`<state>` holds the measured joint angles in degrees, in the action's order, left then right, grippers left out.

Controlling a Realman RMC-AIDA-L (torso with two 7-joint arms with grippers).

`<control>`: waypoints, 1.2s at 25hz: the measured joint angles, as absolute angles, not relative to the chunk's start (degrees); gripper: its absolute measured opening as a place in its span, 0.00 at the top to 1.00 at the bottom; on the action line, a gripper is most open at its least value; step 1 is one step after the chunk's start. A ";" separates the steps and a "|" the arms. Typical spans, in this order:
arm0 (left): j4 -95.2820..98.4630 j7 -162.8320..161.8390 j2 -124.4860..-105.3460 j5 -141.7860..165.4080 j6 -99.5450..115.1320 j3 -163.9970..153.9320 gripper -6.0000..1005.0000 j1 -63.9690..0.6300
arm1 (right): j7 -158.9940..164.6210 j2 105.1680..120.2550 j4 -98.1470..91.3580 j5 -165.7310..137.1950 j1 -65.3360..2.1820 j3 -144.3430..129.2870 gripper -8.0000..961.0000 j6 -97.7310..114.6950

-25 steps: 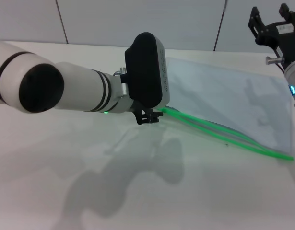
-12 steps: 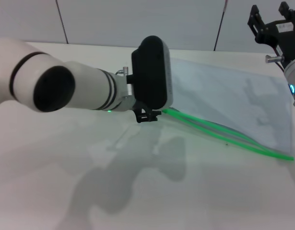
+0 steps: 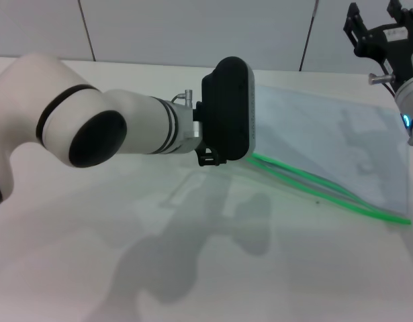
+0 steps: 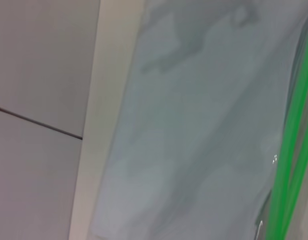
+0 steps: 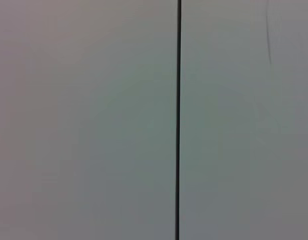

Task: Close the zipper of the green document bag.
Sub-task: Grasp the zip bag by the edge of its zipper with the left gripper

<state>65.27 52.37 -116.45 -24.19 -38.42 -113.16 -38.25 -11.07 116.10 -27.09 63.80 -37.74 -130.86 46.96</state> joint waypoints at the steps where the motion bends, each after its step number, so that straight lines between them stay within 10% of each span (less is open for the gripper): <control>1: 65.24 52.35 -116.45 -24.13 -38.38 -113.19 0.40 -38.45 | -11.07 116.10 -27.22 63.78 -37.74 -130.87 0.26 47.00; 30: 57.09 51.32 -116.59 -24.06 -29.15 -117.74 0.40 -41.90 | -11.07 116.10 -28.39 63.38 -37.77 -131.04 0.26 47.04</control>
